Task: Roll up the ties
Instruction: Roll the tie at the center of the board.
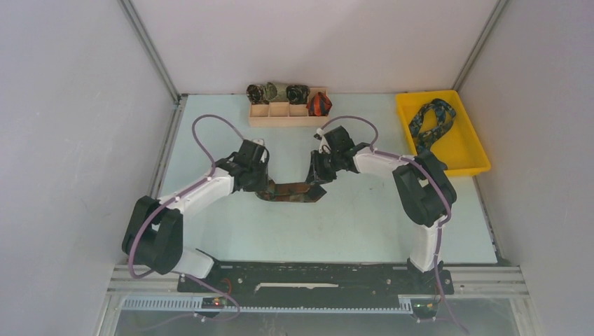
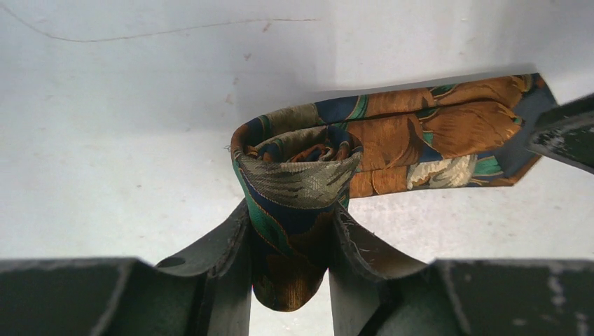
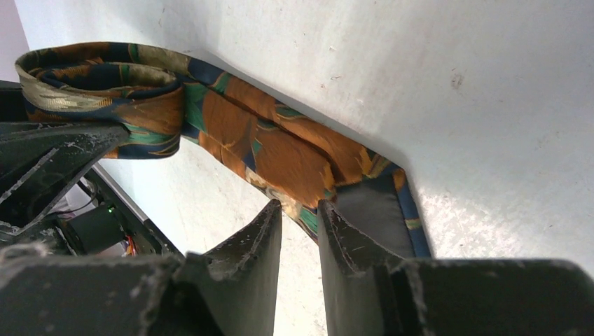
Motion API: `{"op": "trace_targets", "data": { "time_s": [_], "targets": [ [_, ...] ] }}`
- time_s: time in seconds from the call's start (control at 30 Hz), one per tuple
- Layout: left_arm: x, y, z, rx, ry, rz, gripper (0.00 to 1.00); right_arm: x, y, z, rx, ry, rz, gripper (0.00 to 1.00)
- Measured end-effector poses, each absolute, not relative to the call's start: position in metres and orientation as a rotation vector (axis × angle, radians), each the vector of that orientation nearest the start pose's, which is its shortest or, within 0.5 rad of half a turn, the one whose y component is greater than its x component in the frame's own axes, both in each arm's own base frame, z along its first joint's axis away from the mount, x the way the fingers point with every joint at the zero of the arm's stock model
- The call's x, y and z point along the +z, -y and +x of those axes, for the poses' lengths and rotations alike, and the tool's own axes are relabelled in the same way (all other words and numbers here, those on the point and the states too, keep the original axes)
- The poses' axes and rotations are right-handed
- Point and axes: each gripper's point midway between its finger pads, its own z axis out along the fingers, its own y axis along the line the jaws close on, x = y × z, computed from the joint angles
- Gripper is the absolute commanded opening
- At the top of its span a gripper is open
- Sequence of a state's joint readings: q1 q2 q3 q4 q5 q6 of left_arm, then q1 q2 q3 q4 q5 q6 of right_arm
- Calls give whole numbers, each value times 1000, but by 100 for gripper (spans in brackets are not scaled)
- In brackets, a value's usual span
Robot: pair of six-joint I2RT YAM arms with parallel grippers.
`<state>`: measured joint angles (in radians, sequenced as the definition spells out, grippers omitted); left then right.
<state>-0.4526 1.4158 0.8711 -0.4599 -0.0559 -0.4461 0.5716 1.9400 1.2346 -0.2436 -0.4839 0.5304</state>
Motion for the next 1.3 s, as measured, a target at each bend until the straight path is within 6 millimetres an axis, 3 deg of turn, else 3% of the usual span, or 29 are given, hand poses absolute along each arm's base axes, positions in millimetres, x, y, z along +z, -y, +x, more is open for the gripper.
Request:
{"op": "trace_targets", "data": {
  "time_s": [0.73,1.13,1.3],
  "targets": [
    [68,117,294,501,-2618,182,30,47,-314,318,1013,-2674,-239,29],
    [60,131,295,742,-2567,305,30,48,-289,327,959,-2652,-112,28],
    [56,141,295,786,-2556,348,37,46,-280,332,945,-2651,-45,28]
  ]
}}
